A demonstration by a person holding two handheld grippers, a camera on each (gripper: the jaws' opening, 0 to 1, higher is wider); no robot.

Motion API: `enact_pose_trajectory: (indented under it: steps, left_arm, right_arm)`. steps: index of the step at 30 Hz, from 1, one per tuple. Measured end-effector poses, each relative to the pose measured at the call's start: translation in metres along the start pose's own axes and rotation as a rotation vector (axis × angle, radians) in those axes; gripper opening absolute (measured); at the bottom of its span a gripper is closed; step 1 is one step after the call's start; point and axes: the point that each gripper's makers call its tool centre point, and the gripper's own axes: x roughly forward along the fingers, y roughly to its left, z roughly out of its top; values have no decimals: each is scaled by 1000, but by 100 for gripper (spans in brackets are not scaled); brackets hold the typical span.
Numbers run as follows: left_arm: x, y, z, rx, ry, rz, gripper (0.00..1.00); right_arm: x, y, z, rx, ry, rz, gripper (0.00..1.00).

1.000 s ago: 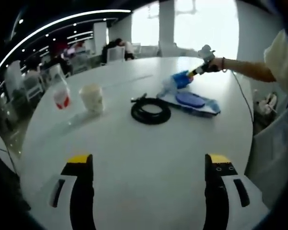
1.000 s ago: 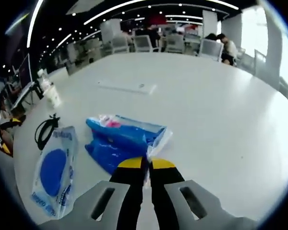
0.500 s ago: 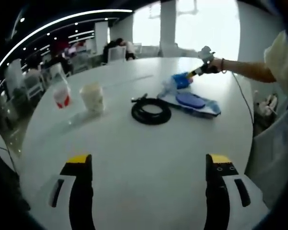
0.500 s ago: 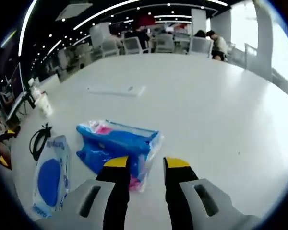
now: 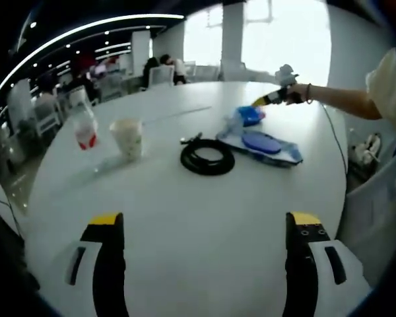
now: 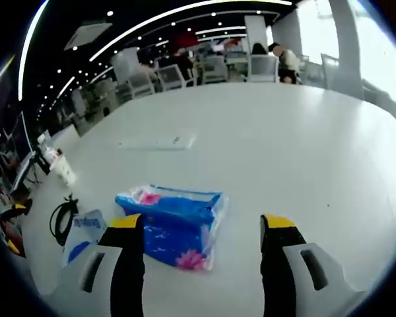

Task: Arrange the tabletop items into an orderly group along one side of the table until the central work area is clear of visible clutter.

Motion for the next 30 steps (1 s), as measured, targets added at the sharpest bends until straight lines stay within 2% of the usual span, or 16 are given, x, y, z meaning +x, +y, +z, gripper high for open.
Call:
enact_pose_trajectory:
  steps: [11,22,30]
  left_arm:
    - [0,-6,7,-6,-20,-26,99]
    - [-1,-7,13,0,-26,-29,99]
    - [-4,-5,15,0,-28,-26,99]
  right_arm:
    - [-11,40,11,-30,-34,66,99]
    - [-21,95,10,-130,-34,128,99]
    - [-28,151,12,-196,-29,234,99]
